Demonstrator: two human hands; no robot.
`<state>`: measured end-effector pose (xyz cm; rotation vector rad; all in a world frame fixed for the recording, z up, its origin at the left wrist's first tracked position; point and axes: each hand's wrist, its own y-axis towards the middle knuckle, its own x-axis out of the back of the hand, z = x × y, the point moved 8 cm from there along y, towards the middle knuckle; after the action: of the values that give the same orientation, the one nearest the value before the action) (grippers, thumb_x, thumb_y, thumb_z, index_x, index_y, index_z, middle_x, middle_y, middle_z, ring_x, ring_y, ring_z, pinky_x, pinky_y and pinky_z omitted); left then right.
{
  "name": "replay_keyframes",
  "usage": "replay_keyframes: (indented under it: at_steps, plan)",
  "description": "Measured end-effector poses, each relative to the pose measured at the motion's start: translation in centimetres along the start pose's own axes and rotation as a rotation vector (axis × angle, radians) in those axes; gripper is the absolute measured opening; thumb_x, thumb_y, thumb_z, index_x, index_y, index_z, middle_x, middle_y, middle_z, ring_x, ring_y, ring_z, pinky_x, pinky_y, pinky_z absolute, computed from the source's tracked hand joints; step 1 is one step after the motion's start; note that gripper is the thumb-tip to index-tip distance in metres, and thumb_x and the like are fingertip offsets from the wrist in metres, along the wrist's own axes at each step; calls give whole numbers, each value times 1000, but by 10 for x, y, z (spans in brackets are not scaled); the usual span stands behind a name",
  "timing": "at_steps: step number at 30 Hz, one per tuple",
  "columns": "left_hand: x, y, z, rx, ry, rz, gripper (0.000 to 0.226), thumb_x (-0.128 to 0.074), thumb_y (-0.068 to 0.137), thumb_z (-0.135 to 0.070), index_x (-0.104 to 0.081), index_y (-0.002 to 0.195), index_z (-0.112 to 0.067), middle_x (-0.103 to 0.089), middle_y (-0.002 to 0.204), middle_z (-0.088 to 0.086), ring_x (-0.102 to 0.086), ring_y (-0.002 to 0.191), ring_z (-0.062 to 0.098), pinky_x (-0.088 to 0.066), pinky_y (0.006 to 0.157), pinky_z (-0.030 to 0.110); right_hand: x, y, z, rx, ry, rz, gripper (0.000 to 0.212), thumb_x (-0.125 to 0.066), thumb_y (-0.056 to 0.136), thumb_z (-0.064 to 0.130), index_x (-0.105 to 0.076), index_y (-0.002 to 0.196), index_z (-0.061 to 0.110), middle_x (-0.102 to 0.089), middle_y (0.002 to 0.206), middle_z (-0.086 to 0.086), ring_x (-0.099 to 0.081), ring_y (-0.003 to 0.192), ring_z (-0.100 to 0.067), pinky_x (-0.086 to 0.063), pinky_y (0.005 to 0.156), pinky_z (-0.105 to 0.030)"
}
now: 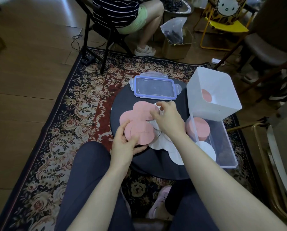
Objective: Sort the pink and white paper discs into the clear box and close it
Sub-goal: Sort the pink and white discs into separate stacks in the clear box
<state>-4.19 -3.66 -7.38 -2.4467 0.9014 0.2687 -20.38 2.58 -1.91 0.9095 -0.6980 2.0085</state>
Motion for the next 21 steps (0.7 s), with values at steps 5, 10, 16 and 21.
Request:
replay_keyframes:
  at_steps: [5, 10, 16, 21]
  plan:
    - [0, 0, 0, 4, 0, -7, 50, -51, 95, 5, -46, 137, -21, -52, 135, 9, -67, 102, 20, -59, 70, 32, -6, 0, 3, 7, -64, 3, 46, -71, 77, 38, -57, 117, 20, -42, 120, 1, -56, 97, -21, -36, 72, -29]
    - [0, -2, -1, -2, -3, -6, 48, -51, 95, 5, -48, 132, -25, -52, 134, 8, -67, 99, 15, -59, 68, 30, -3, 0, -7, -63, 121, -102, 41, -74, 75, 27, -50, 106, 16, -49, 108, 1, -56, 90, -20, -40, 73, -32]
    - [-1, -2, -2, 1, -23, 2, 48, -49, 95, 7, -48, 130, -26, -52, 134, 8, -65, 103, 17, -59, 68, 30, 6, -3, -21, -154, 294, -143, 24, -62, 86, 20, -49, 106, 16, -52, 83, 12, -55, 88, -17, -37, 69, -29]
    - [-3, -2, -2, 4, -13, 3, 48, -47, 95, 7, -49, 130, -25, -52, 132, 7, -64, 104, 18, -59, 68, 30, 11, -12, -33, -181, 439, -199, 13, -60, 86, 20, -55, 98, 18, -51, 76, 13, -54, 82, -15, -45, 79, -35]
